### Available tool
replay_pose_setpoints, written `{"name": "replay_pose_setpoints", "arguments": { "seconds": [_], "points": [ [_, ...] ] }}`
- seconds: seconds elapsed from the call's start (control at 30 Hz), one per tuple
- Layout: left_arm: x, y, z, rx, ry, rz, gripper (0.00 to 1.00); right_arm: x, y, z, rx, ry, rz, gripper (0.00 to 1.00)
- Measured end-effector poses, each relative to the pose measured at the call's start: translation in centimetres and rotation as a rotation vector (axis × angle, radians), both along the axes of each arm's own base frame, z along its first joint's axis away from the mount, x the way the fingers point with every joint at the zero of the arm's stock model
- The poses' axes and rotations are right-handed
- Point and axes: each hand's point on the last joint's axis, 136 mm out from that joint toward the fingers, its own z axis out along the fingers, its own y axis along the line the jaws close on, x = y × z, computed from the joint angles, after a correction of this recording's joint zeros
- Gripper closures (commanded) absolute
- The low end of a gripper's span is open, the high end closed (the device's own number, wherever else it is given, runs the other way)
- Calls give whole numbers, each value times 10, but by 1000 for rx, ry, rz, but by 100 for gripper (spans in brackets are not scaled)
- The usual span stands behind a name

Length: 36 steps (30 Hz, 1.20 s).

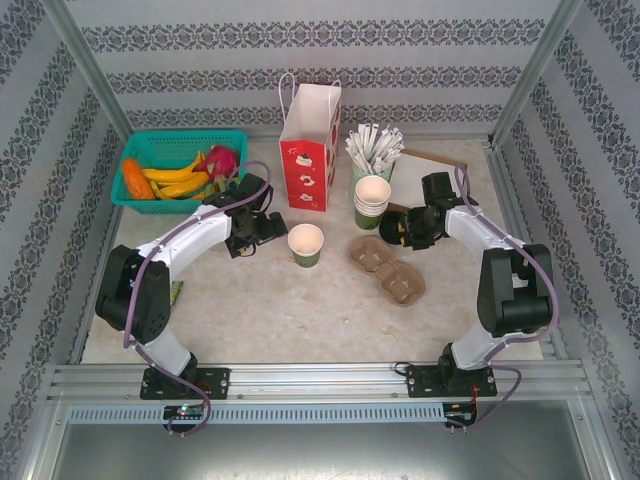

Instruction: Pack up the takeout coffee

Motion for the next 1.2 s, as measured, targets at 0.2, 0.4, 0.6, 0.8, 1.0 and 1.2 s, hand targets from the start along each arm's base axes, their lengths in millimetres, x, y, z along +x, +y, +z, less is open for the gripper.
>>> {"name": "replay_pose_setpoints", "arguments": {
  "seconds": [0.2,0.4,0.6,0.8,1.0,1.2],
  "points": [
    [0,0,-3,2,7,-4,0,-2,0,-2,0,3,0,67],
    [0,0,-6,5,16,-4,0,1,0,-2,0,-4,2,70],
    [0,0,-6,6,17,-5,0,1,0,-8,-1,9,2,69],
    [0,0,-8,9,20,-8,0,3,0,-9,-1,10,2,66],
    [0,0,-10,11,25,-8,0,8,-4,-6,-1,-3,-11,63],
    [0,0,-10,11,27,-8,0,13,-6,-2,0,-21,-16,62]
  ]
}}
